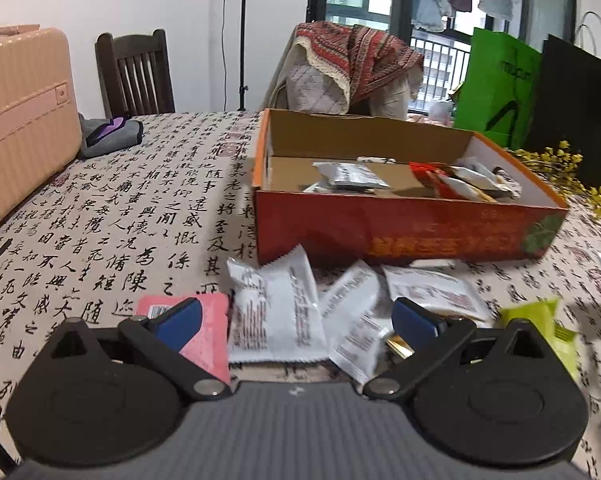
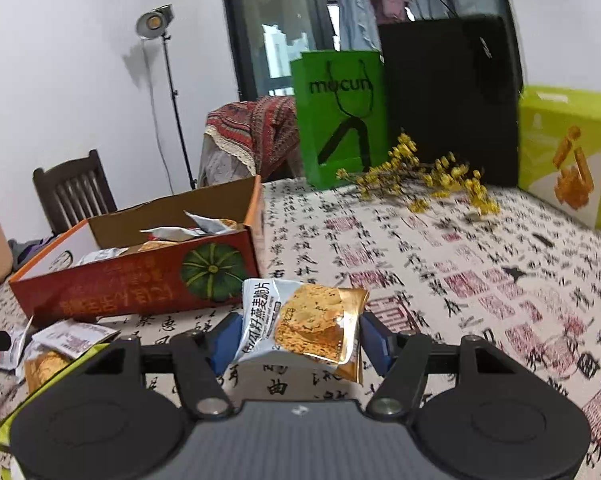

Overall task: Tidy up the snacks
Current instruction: 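Grasp a white packet with the left gripper while right gripper holds cookie packet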

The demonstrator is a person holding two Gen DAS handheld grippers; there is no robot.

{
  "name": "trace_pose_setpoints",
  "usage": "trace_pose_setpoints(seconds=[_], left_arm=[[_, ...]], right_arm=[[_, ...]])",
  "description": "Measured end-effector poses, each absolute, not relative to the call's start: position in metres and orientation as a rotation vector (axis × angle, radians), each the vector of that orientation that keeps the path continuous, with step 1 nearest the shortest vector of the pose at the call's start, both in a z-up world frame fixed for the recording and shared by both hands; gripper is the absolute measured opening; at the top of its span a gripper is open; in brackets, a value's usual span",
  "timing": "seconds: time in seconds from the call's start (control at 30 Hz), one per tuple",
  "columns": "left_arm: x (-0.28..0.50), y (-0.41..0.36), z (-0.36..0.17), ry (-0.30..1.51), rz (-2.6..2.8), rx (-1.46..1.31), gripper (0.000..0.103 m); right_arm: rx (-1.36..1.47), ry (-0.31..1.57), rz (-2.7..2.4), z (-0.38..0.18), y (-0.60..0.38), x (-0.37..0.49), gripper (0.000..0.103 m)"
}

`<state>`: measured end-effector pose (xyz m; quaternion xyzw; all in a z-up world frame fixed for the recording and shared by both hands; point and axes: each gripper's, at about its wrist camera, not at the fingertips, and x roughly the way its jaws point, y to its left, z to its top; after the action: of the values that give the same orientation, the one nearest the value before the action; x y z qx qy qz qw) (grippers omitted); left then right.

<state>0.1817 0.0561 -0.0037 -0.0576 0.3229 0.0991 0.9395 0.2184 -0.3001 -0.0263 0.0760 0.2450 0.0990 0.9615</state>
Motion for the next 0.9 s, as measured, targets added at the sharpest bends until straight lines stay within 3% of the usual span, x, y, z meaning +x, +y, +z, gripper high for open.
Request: trace_pose_setpoints(seconds=[0.1,0.2,0.33,0.37,0.5,0.9], left_arm=[[0.192,0.060,-0.006,0.665,0.207,-0.109,0.096],[0.203,0.063,-0.012,0.694,0.218,-0.087,0.080],[0.212,0.067,-0.021,0.726,0.233,-0.070,0.067],[0.213,0.068,-0.021,0.729,0.226,-0.077,0.056],[0.210,0.069,-0.020,0.722,0.221,-0.091,0.047],[0.188,0.066,-0.006,0.648,0.203,-0.110,0.047]], right_arm=[[0.172,0.495,0.196,-0.028,-0.304,0.219,0.065],[0.181,0.494,0.206,-0.028,-0.305,0.218,0.065],[0.185,0.481,0.215,-0.028,-0.305,0.216,0.068],[0.186,0.480,0.217,-0.028,-0.306,0.216,0.068],[0.184,0.470,0.223,-0.027,-0.305,0.214,0.068],[0.173,0.445,0.229,-0.025,-0.304,0.210,0.068]])
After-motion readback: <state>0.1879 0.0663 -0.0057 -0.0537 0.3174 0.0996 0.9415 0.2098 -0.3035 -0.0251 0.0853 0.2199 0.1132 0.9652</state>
